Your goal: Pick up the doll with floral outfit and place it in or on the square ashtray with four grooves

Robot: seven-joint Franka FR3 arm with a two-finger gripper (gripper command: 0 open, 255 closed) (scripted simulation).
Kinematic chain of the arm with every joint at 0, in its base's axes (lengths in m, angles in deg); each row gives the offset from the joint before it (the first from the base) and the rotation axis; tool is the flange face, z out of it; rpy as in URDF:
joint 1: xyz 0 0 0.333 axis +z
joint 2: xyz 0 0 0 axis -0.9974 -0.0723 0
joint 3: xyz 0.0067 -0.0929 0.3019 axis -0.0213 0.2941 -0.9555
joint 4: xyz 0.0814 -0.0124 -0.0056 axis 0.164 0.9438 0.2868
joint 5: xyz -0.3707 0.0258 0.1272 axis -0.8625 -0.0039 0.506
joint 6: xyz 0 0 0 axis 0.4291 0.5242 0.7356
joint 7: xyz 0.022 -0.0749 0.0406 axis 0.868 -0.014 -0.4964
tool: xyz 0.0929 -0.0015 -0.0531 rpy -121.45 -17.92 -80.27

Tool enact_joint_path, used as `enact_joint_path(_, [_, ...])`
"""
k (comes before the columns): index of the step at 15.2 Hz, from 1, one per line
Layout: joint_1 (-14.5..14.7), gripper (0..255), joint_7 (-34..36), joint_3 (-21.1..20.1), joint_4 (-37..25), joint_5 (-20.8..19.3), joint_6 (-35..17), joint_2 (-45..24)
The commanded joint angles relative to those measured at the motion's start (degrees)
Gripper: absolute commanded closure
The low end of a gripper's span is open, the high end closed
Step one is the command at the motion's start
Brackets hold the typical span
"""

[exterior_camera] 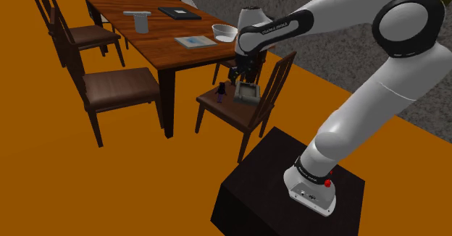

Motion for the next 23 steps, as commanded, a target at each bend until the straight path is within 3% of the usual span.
enact_joint_path(1, [-0.4,0,-0.4,0.6,-2.1,0.6,-3.0,-4.2])
enact_joint_path(8, [-2.1,0,-2.8,2.0,-12.5,4.0,-9.9,-18.9])
enact_joint_path(14, [-4.4,0,-5.0,1.8,-24.4,7.8,-12.9,-31.5])
enact_joint_path(23, [-4.8,0,-5.3,1.6,-24.9,8.2,-17.1,-36.2])
